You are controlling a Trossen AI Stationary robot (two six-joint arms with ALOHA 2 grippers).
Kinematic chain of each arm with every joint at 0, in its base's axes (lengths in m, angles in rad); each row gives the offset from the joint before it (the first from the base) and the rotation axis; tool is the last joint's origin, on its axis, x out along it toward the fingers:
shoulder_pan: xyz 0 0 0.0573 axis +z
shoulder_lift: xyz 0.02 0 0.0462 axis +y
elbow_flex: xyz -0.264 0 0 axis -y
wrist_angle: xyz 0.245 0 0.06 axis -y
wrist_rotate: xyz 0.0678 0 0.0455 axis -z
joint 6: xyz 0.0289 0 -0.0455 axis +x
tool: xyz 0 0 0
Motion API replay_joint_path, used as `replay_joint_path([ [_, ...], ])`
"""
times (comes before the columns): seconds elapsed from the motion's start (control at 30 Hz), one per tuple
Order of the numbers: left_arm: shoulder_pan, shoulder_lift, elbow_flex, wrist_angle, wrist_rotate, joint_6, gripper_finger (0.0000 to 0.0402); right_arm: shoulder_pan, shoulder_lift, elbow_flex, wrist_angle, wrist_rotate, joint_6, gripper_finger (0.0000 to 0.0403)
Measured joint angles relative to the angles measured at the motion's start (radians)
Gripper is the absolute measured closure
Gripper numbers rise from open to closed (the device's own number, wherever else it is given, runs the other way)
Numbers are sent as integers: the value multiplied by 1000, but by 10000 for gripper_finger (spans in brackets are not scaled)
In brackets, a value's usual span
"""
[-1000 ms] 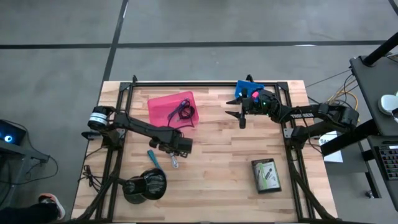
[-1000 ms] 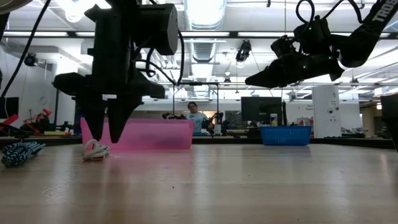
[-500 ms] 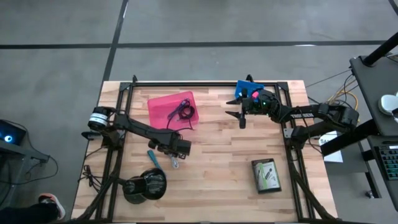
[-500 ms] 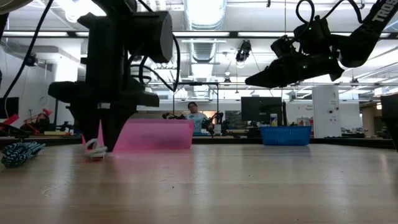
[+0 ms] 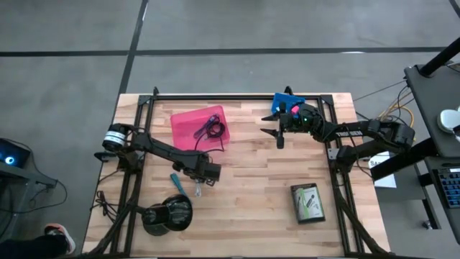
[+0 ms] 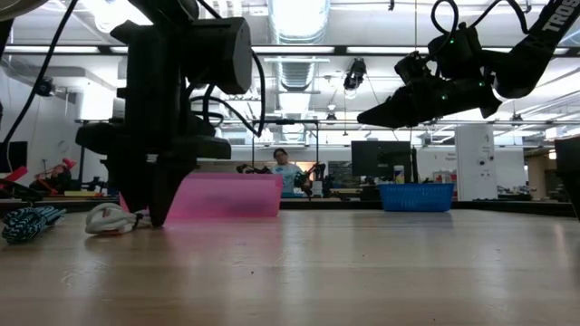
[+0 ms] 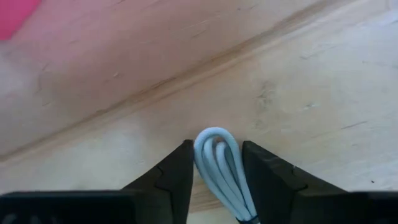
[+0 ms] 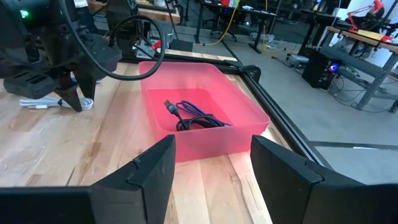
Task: Pick and place items into bin
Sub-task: Put the white cable wire into the pink bin
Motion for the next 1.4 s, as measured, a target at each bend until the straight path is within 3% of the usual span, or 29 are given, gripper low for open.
replay_joint_path([
  [0.4,9,0,4,44,-5,197,381,0,0,0,0,0,0,207],
  [0.7,12,-5,4,297,-42,735,389,0,0,0,0,0,0,207],
  [0.97,12,-102,5,550,-57,1133,389,0,0,0,0,0,0,207],
  [1.07,12,-150,5,647,-146,1295,389,0,0,0,0,0,0,207],
  [1.2,12,-204,6,760,-359,1441,389,0,0,0,0,0,0,207],
  [1.4,22,-236,6,824,-888,1490,389,0,0,0,-2,0,0,207],
])
